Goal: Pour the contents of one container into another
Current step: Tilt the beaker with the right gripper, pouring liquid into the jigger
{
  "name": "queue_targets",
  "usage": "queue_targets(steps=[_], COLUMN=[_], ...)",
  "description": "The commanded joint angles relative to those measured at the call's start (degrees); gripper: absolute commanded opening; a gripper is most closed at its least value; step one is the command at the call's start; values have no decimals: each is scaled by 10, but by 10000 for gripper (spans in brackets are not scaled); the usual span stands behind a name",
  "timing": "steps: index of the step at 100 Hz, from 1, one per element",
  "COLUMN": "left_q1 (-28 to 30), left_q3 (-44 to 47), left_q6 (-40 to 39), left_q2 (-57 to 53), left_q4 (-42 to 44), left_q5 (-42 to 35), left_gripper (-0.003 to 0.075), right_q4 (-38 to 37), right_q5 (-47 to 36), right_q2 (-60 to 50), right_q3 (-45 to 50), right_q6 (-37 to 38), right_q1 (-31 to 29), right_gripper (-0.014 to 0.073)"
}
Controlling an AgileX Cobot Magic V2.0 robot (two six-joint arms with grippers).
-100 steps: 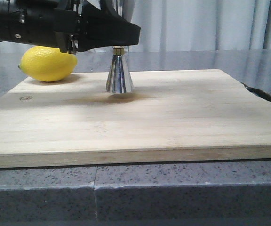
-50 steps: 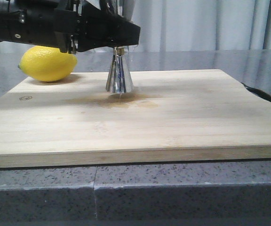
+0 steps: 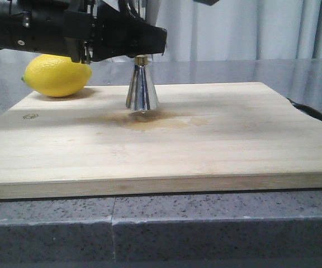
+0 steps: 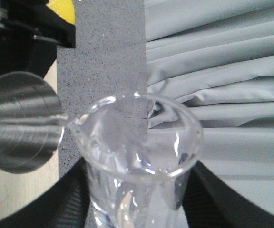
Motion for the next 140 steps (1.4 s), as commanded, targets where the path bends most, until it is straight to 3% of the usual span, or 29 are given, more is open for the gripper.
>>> queue_targets(steps=[1,140], left_q1=[-4,-4], left_q3=[-17,-17], left_q6=[-5,-5], left_q2=[-23,-23], left_q4=[-48,-48], left_q5=[59,59], left_gripper=[259,259], right_q4=[-37,-265], right_q5=[-21,-36], right_q2=[-18,-18], right_q3=[-22,-22], right_q6=[2,2], right_q1=[-2,-2], right_gripper=[295,295])
